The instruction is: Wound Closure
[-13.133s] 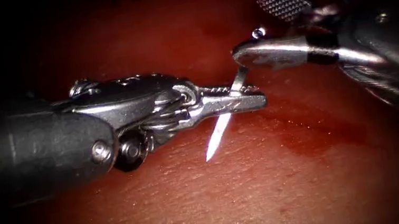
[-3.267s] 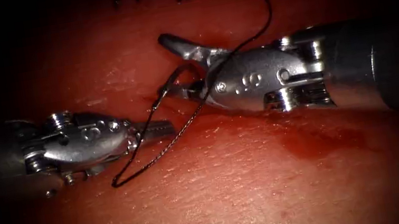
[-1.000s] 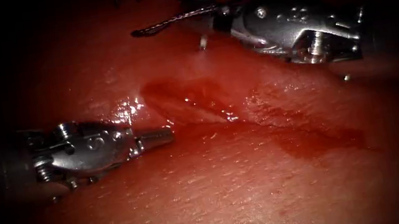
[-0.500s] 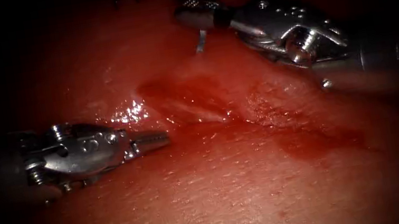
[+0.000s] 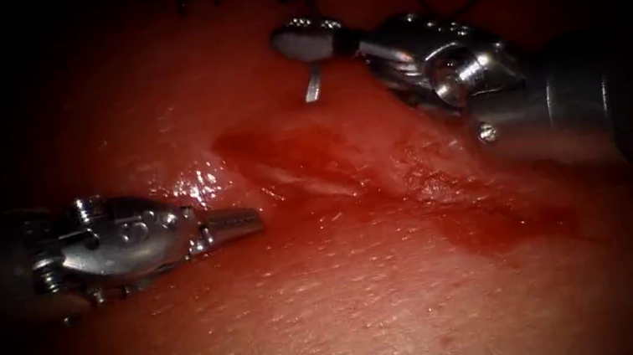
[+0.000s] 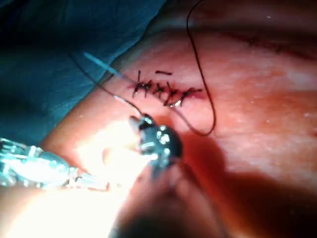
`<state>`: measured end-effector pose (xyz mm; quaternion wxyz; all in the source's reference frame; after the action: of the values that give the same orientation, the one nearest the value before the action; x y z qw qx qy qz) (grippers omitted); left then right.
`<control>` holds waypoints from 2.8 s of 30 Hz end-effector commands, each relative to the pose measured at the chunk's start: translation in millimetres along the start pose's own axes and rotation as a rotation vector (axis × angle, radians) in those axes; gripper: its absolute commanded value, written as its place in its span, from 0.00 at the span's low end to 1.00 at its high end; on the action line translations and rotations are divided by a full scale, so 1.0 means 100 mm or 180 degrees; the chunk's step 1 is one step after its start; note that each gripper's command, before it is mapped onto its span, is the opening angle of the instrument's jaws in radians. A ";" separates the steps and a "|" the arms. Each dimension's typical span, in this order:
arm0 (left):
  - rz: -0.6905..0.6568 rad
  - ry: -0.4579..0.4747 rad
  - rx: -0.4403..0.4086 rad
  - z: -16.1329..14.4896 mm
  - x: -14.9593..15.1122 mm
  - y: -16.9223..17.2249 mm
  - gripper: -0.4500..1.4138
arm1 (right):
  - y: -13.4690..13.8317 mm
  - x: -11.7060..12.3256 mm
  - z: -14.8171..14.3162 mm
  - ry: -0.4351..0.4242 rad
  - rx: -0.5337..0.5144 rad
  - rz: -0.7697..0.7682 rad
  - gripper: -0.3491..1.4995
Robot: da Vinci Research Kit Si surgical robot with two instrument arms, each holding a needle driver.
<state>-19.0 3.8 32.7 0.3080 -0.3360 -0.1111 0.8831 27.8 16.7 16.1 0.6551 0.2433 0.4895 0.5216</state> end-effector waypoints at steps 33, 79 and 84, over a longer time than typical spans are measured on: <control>0.0022 -0.0002 0.0011 0.013 -0.004 -0.004 0.06 | -0.052 -0.055 0.018 -0.0299 0.0189 0.0706 0.00; 0.0023 -0.0003 0.0015 0.010 -0.006 -0.002 0.07 | -0.016 0.059 0.007 -0.0115 -0.0564 -0.1781 0.88; 0.0025 -0.0012 0.0015 0.010 -0.006 -0.002 0.06 | -0.016 0.048 0.008 -0.0230 -0.0487 -0.1806 0.86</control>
<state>-18.6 3.8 33.3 0.3056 -0.3339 -0.1078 0.8851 28.6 20.9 12.6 0.8082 0.0645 0.4740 0.3436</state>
